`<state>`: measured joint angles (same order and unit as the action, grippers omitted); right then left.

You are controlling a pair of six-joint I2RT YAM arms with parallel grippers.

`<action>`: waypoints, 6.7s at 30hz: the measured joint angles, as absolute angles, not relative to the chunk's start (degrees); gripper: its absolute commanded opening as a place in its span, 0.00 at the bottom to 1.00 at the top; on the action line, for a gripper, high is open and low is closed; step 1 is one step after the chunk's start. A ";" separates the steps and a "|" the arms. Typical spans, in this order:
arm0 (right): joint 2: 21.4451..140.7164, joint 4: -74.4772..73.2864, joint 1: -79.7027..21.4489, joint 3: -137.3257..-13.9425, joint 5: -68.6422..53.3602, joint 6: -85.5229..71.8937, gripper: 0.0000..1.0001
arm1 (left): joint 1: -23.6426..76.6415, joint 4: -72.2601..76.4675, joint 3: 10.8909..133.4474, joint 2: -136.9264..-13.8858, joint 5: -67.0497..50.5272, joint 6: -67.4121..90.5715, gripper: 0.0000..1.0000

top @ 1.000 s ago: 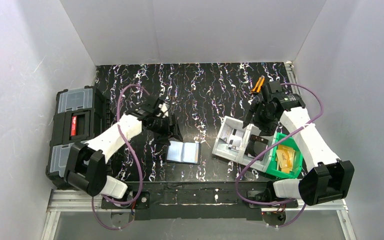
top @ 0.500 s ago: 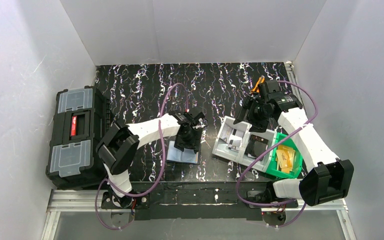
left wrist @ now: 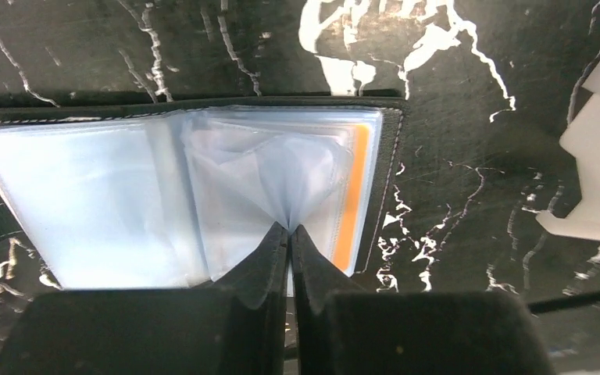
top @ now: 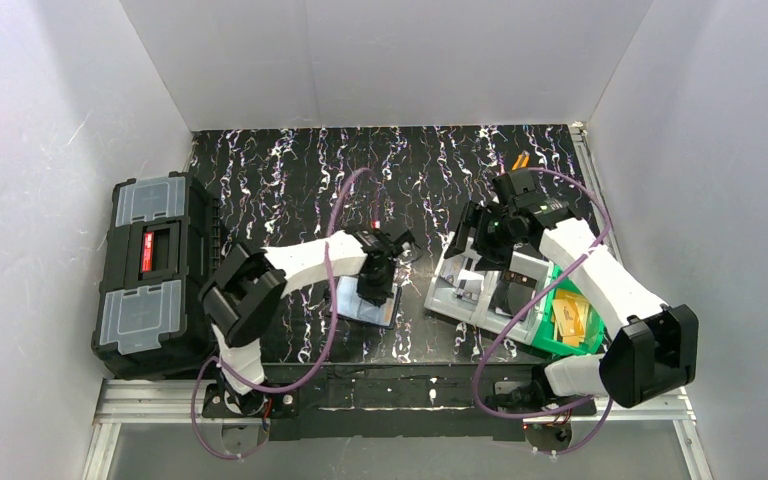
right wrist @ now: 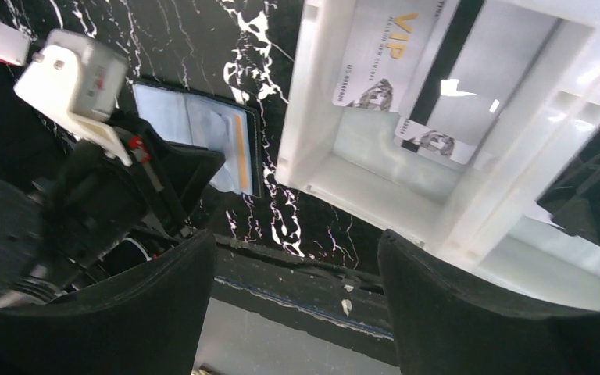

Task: Take the credit cards out of the card holder
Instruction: Remove the credit card from the card holder.

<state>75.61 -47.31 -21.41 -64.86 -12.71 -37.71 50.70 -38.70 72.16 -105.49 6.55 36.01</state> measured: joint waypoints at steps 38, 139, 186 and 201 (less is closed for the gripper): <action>111.11 -26.87 -43.57 -74.54 -25.61 -43.27 0.29 | 29.78 -14.39 44.69 -85.65 -20.53 47.18 0.00; 116.46 -35.57 -48.01 -81.34 -19.66 -38.59 0.19 | 28.23 -17.08 44.84 -89.58 -20.45 44.62 0.23; 119.11 -39.88 -46.06 -83.00 -23.07 -39.62 0.01 | 25.08 -7.38 36.23 -84.31 -25.08 46.72 0.00; 119.11 -39.09 -45.47 -82.28 -24.40 -40.29 0.01 | 23.05 -9.74 35.97 -82.67 -24.51 44.69 0.00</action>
